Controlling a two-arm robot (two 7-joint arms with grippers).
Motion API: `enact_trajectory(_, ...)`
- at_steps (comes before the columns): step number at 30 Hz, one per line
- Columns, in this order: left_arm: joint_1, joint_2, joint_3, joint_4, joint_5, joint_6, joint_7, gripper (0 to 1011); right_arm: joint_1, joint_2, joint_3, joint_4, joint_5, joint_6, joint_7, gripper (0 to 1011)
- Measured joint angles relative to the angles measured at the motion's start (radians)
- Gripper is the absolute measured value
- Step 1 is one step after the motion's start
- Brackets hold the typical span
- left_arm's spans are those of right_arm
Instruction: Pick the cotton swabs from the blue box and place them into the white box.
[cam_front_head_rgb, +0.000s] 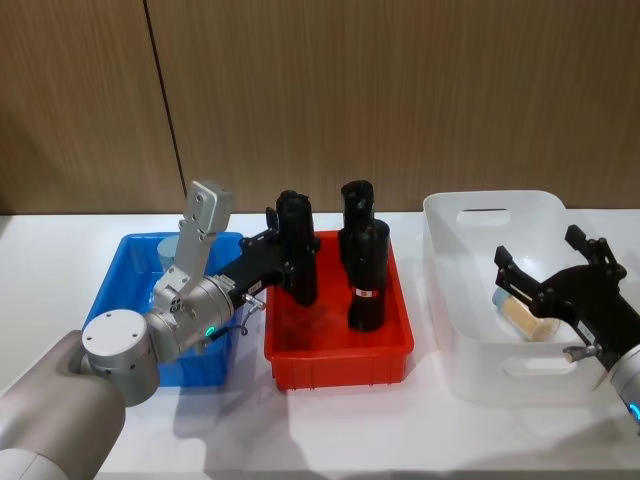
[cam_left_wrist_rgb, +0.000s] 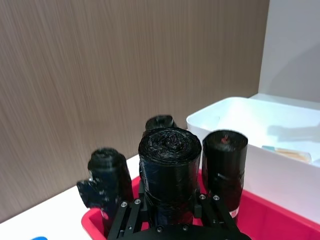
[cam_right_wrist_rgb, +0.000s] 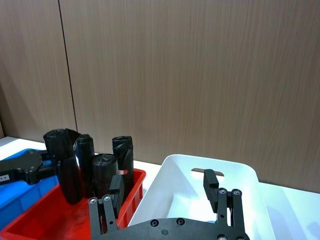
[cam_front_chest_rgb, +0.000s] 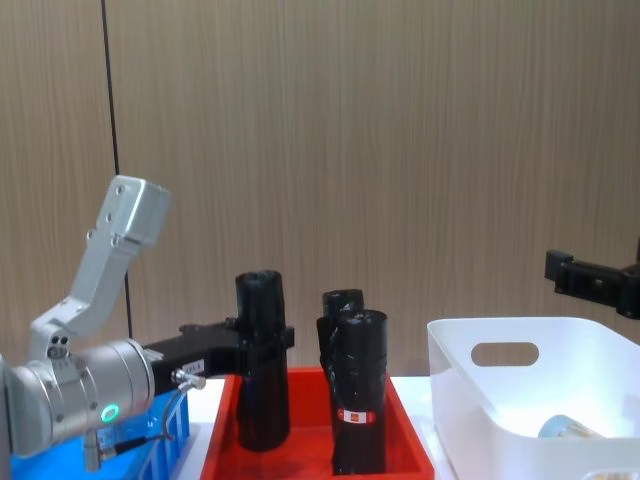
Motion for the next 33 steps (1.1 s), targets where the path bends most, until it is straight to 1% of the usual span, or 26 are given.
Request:
enact_trajectory(1,0.009,0.004,-0.001,-0.022,-0.003,0.0,0.005,470,0.0,0.0,0.0,0.0,0.0,0.0,0.0,1001)
enact_trajectory(2,0.009,0.004,-0.001,-0.022,-0.003,0.0,0.005,470,0.0,0.0,0.0,0.0,0.0,0.0,0.0,1002)
enact_trajectory(4,0.028,0.012,-0.004,-0.065,-0.008,0.0,0.014,470,0.0,0.0,0.0,0.0,0.0,0.0,0.0,1002)
enact_trajectory(6,0.032,0.014,-0.004,-0.075,-0.009,0.0,0.017,470,0.0,0.0,0.0,0.0,0.0,0.0,0.0,1002)
enact_trajectory(8,0.048,0.02,-0.005,-0.111,-0.013,0.004,0.025,470,0.0,0.0,0.0,0.0,0.0,0.0,0.0,1002)
enact_trajectory(12,0.077,0.033,-0.007,-0.18,-0.019,0.018,0.042,470,0.0,0.0,0.0,0.0,0.0,0.0,0.0,1002)
enact_trajectory(14,0.088,0.038,-0.007,-0.203,-0.019,0.024,0.049,470,0.0,0.0,0.0,0.0,0.0,0.0,0.0,1002)
enact_trajectory(15,0.1,0.044,-0.007,-0.233,-0.019,0.033,0.056,470,0.0,0.0,0.0,0.0,0.0,0.0,0.0,1002)
enact_trajectory(20,0.137,0.063,-0.008,-0.322,-0.012,0.067,0.082,470,0.0,0.0,0.0,0.0,0.0,0.0,0.0,1002)
enact_trajectory(21,0.151,0.071,-0.008,-0.355,-0.009,0.083,0.093,470,0.0,0.0,0.0,0.0,0.0,0.0,0.0,1002)
enact_trajectory(23,0.168,0.08,-0.008,-0.391,-0.007,0.097,0.104,470,0.0,0.0,0.0,0.0,0.0,0.0,0.0,1002)
enact_trajectory(24,0.183,0.087,-0.008,-0.425,-0.005,0.113,0.117,470,0.0,0.0,0.0,0.0,0.0,0.0,0.0,1002)
enact_trajectory(25,0.183,0.087,-0.008,-0.425,-0.005,0.113,0.117,470,0.0,0.0,0.0,0.0,0.0,0.0,0.0,1001)
enact_trajectory(26,0.201,0.097,-0.008,-0.463,-0.005,0.129,0.129,470,0.0,0.0,0.0,0.0,0.0,0.0,0.0,1002)
enact_trajectory(27,0.206,0.1,-0.008,-0.475,-0.005,0.136,0.135,470,0.0,0.0,0.0,0.0,0.0,0.0,0.0,1002)
enact_trajectory(28,0.225,0.11,-0.009,-0.513,-0.005,0.155,0.148,470,0.0,0.0,0.0,0.0,0.0,0.0,0.0,1002)
enact_trajectory(30,0.243,0.121,-0.01,-0.551,-0.006,0.171,0.162,470,0.0,0.0,0.0,0.0,0.0,0.0,0.0,1001)
enact_trajectory(31,0.259,0.131,-0.01,-0.583,-0.008,0.185,0.173,470,0.0,0.0,0.0,0.0,0.0,0.0,0.0,1002)
enact_trajectory(33,0.274,0.14,-0.011,-0.614,-0.011,0.201,0.184,470,0.0,0.0,0.0,0.0,0.0,0.0,0.0,1002)
